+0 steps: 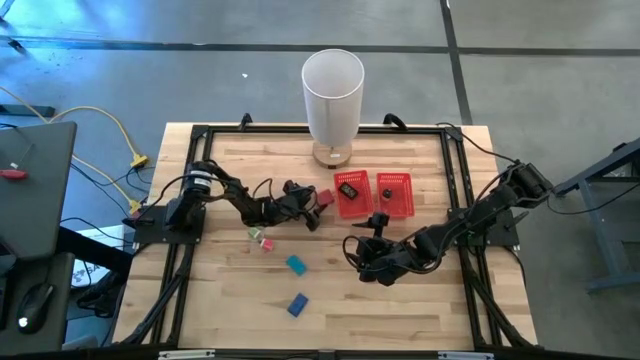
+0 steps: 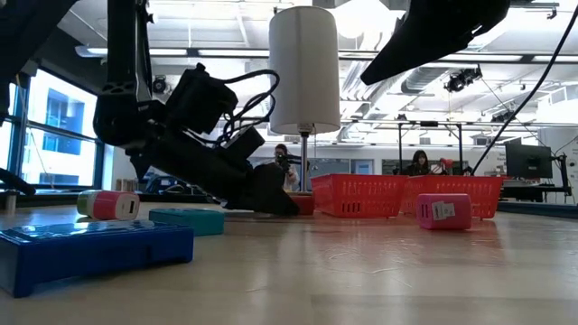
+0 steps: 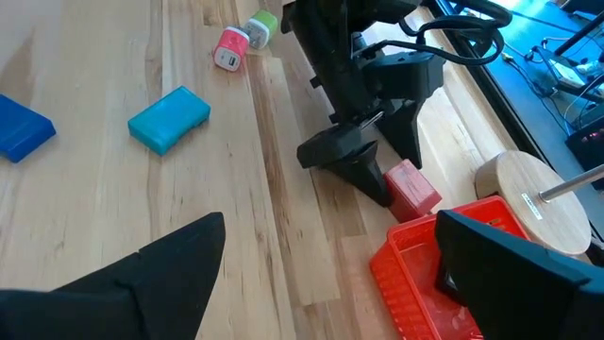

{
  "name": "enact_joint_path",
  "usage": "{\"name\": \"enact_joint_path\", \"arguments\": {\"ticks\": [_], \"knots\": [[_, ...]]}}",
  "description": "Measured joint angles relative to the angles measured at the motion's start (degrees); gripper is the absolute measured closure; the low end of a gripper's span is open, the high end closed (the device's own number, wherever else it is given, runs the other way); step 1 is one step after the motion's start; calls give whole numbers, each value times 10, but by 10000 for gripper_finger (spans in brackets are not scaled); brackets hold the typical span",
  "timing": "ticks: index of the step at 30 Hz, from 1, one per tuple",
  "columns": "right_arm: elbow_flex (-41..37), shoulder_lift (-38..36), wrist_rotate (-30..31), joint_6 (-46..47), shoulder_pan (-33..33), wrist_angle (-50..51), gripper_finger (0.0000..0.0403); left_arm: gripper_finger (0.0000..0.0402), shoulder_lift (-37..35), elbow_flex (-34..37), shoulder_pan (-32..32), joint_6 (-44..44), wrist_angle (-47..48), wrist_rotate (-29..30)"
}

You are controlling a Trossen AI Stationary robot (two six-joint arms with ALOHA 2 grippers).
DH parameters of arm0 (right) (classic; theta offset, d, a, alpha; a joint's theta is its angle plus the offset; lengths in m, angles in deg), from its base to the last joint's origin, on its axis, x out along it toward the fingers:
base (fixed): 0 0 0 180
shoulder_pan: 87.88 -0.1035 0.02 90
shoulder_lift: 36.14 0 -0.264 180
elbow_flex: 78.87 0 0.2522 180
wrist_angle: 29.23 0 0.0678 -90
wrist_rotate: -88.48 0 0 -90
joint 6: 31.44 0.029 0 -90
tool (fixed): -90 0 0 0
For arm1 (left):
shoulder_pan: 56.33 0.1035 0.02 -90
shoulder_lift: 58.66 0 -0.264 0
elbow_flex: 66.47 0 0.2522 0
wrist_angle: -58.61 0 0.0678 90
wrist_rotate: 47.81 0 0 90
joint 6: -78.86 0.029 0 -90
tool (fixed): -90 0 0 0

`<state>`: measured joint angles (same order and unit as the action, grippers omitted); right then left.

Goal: Pick & Place Office items
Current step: Put the red charger adapter into the right red bin

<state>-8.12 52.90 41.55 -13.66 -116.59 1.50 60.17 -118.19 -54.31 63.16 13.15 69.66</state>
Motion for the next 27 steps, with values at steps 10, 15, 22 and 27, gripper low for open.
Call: {"name": "enact_joint_path", "arguments": {"ticks": [10, 15, 22, 27], "knots": [[0, 0, 0, 0, 0, 0, 31, 130, 0, 0, 0, -2, 1, 0], [0, 0, 0, 0, 0, 0, 31, 167, 0, -1, 0, -11, 2, -1], [0, 0, 0, -1, 0, 2, 31, 194, 0, -1, -6, -26, 4, 1], [0, 0, 0, -1, 0, 5, 31, 196, 0, -1, -23, -46, 5, 11]]}}
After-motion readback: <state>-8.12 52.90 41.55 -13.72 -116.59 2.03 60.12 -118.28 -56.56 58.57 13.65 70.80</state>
